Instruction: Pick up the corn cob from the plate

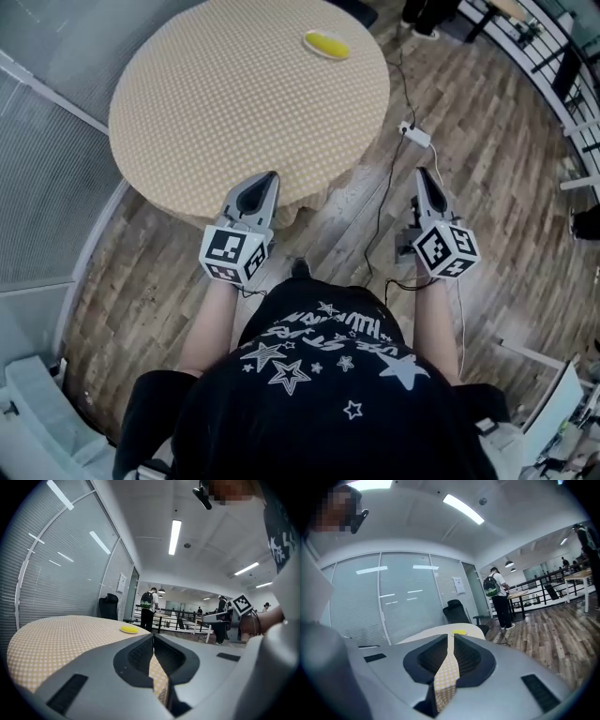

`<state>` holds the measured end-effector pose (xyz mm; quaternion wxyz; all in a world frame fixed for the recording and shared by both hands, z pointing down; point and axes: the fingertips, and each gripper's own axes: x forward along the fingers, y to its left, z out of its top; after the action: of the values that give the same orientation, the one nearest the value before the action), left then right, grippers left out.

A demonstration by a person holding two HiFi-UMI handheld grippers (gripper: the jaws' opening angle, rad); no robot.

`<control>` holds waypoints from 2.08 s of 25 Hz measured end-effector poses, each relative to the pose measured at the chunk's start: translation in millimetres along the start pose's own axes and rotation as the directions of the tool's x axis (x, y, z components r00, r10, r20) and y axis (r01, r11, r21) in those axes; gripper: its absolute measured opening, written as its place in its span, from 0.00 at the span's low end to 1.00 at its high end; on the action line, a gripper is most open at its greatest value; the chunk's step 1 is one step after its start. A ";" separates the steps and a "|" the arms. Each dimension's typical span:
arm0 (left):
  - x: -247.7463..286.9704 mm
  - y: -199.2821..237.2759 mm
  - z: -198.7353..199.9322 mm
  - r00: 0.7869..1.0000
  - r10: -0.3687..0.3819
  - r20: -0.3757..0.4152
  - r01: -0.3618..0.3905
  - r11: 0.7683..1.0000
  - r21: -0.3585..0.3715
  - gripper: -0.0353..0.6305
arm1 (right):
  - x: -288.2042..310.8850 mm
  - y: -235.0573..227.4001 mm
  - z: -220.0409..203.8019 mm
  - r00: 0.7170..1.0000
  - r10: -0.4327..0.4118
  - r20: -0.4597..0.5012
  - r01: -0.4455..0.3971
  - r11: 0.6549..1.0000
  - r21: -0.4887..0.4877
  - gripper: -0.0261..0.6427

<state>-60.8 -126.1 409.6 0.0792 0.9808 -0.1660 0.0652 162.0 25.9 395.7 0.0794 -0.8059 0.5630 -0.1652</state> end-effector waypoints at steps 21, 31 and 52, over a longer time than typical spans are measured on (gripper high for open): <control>41.7 48.0 5.2 0.998 0.055 -0.013 -0.056 0.998 -0.030 0.06 | 86.6 -11.1 9.7 0.998 0.052 -0.040 -0.053 0.998 -0.025 0.12; 93.1 81.5 8.2 0.988 0.147 -0.046 -0.149 0.989 -0.024 0.06 | 180.4 -31.4 20.5 0.988 0.144 -0.059 -0.141 0.989 0.049 0.12; 211.8 136.1 29.8 0.924 0.368 -0.102 -0.378 0.920 -0.108 0.06 | 378.1 -62.3 13.5 0.832 0.343 -0.437 -0.398 0.917 -0.039 0.12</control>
<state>94.8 -325.1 431.3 0.1337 0.9208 -0.3502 0.1075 339.5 -305.9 469.5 -0.0652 -0.6297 0.7216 -0.2802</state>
